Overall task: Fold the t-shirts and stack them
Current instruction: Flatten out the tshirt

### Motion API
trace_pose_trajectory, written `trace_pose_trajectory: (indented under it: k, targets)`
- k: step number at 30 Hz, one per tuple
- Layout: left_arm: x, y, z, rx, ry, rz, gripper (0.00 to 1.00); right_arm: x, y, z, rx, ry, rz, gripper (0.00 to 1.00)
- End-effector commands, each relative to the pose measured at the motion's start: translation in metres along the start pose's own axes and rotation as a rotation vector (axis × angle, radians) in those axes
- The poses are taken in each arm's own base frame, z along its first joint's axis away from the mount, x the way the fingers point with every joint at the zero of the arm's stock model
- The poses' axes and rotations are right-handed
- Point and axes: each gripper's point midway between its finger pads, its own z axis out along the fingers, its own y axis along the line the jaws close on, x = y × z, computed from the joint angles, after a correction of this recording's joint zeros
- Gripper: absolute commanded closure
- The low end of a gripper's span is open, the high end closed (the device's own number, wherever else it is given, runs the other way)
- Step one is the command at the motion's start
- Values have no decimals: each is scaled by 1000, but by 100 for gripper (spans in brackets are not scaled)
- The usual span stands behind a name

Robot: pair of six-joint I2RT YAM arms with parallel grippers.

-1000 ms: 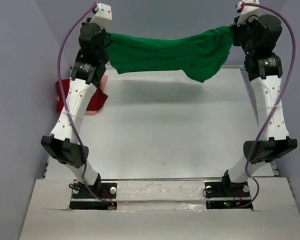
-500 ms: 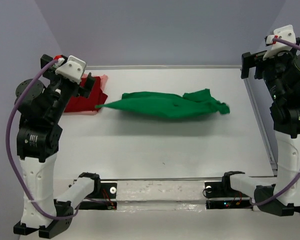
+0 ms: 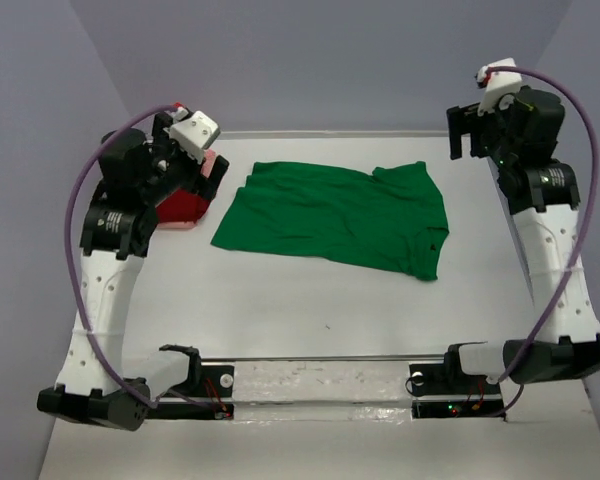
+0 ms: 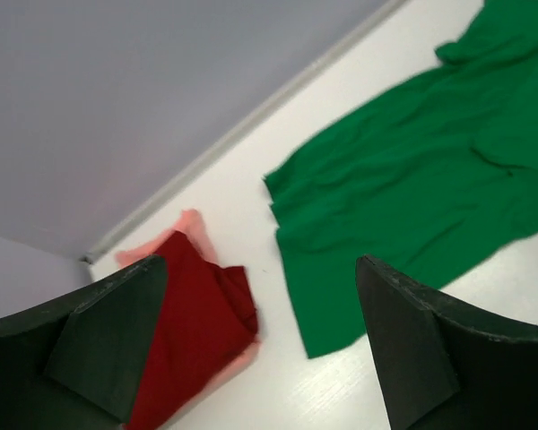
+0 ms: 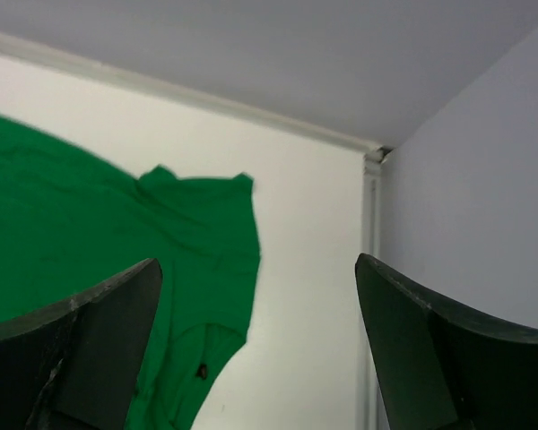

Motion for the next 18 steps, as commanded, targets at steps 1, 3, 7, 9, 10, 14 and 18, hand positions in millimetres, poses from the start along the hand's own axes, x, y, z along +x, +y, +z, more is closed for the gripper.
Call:
trace_pose_trajectory:
  k: [1, 3, 7, 9, 10, 14, 18]
  targets:
    - [69, -37, 58, 176, 114, -124, 1, 69, 48, 47, -182, 183, 62, 14]
    - [90, -43, 76, 195, 150, -165, 1, 104, 62, 73, -214, 283, 72, 19]
    - [139, -53, 124, 239, 248, -255, 1, 154, 74, 108, -238, 417, 74, 24]
    - [147, -56, 140, 251, 267, -263, 1, 167, 80, 118, -258, 460, 79, 31]
    - [161, -59, 154, 261, 298, -268, 1, 183, 86, 129, -275, 501, 76, 36]
    - [184, -74, 184, 263, 341, -255, 1, 214, 80, 160, -251, 571, 87, 42]
    - [200, -71, 212, 211, 365, -231, 1, 231, 72, 186, -230, 603, 101, 46]
